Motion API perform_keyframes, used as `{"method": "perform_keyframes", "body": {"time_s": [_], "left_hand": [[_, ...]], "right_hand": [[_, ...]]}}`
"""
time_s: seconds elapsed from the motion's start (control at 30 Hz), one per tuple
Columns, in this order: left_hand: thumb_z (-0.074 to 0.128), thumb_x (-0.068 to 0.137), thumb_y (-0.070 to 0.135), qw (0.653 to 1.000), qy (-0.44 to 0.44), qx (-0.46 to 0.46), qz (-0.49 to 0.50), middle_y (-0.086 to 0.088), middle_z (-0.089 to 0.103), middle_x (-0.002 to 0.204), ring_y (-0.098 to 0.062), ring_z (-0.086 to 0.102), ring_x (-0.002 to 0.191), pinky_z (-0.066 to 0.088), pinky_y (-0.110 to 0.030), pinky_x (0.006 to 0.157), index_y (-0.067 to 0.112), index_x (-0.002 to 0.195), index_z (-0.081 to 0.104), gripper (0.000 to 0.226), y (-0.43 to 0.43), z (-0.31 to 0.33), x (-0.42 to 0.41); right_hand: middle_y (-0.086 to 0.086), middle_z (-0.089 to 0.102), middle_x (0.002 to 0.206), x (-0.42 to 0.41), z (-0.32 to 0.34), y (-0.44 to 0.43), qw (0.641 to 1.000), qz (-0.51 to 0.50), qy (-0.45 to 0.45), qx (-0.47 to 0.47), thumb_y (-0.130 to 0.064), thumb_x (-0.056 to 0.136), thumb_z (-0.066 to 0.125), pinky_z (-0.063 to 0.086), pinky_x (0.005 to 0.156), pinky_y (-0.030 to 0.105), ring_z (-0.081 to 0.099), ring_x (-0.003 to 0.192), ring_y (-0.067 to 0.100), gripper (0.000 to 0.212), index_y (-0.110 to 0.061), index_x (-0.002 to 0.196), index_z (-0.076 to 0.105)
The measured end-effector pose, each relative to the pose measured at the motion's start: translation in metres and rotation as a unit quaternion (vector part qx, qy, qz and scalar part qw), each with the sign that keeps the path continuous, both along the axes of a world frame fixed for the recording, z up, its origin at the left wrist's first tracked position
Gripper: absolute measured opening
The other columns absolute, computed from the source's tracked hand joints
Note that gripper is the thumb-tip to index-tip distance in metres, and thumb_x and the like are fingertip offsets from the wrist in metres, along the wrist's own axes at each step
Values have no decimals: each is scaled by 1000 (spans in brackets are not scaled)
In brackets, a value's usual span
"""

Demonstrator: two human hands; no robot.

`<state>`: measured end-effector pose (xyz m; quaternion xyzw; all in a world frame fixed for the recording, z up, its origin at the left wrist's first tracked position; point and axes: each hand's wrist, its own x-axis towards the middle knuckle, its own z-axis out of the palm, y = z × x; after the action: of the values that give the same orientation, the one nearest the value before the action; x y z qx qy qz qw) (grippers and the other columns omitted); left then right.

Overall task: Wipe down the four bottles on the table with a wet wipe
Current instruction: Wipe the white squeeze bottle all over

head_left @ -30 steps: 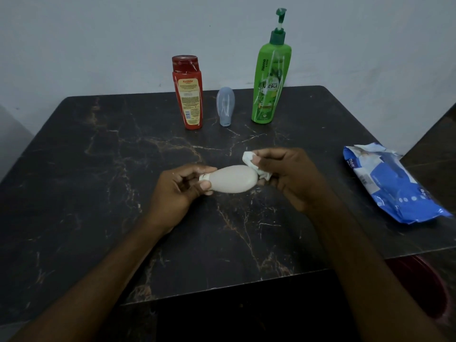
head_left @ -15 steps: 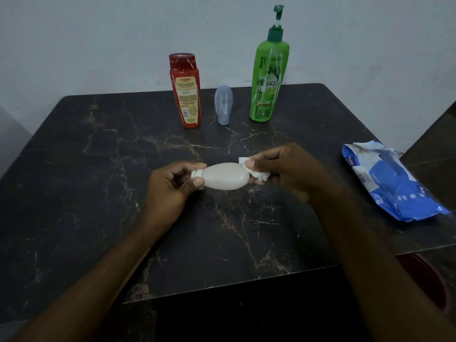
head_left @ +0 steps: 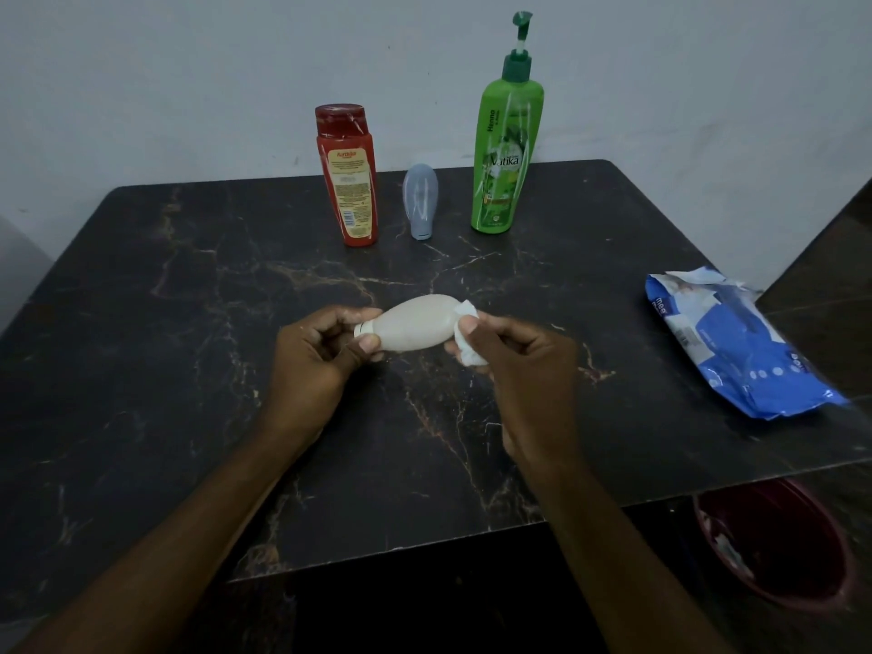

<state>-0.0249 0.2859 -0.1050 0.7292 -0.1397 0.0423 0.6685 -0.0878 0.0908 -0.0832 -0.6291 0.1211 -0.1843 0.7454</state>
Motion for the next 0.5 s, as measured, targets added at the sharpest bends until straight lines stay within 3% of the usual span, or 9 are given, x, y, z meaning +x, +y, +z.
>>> {"method": "perform_keyframes", "body": {"time_s": [0.17,0.37,0.5], "left_hand": [[67,91,-4,1000,5,14,10,-2,75,114,-23,75,96,64,-34,78,-1,111,70,21,-2,1,-2],[70,90,1,1000,10,9,8,-5,76,114,-26,76,94,63,-33,79,2,112,71,22,-2,3,-4],[68,91,-1,1000,13,0,5,-4,76,113,-23,77,92,62,-28,76,-4,115,68,24,-3,5,-4]], "right_hand": [[-2,77,81,-7,-1,29,998,-51,24,31,-17,88,73,59,70,27,75,77,14,10,-15,97,77],[-1,77,78,-12,-8,48,998,6,60,19,-20,87,74,61,75,42,75,74,17,5,-19,88,78],[-4,77,79,-7,4,17,994,-108,30,2,-17,87,73,60,66,26,74,72,11,5,-17,91,76]]}}
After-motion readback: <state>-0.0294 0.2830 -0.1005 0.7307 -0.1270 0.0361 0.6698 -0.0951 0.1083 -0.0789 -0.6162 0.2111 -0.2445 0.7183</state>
